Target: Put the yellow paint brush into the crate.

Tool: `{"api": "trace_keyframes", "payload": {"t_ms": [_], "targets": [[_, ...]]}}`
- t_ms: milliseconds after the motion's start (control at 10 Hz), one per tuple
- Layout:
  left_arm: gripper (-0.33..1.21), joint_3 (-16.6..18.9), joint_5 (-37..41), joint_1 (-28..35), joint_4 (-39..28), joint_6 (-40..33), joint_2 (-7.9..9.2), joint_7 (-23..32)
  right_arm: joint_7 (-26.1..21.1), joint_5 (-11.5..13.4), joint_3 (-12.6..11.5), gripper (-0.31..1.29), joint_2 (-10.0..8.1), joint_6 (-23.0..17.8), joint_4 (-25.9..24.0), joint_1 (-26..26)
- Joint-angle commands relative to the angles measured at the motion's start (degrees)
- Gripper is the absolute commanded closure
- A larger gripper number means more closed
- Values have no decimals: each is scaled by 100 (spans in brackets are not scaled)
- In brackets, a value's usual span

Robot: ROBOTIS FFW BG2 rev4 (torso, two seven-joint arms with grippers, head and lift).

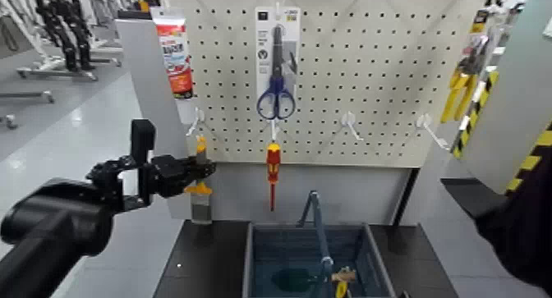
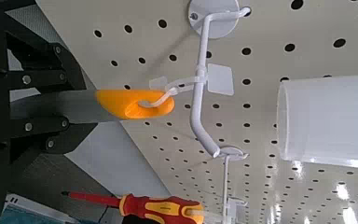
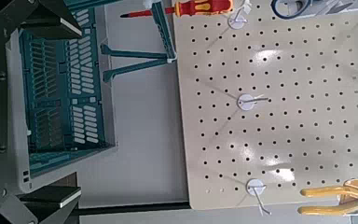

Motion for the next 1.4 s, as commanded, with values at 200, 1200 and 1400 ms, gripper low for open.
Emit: {"api": "trace_keyframes", "payload": {"t_ms": [200,1200,1400], "targets": [[113,52,0,83,-104,-21,-5,21,-1,0,-9,13,-4,-9,9,-4],[113,1186,106,1507,-2591,761,-330,294,-1,0,-9,13,-13,44,-8,13],[113,1221,123,1604,-3092,1271,-383,329,-1,0,-18,13,-13,53,-17,22]]}}
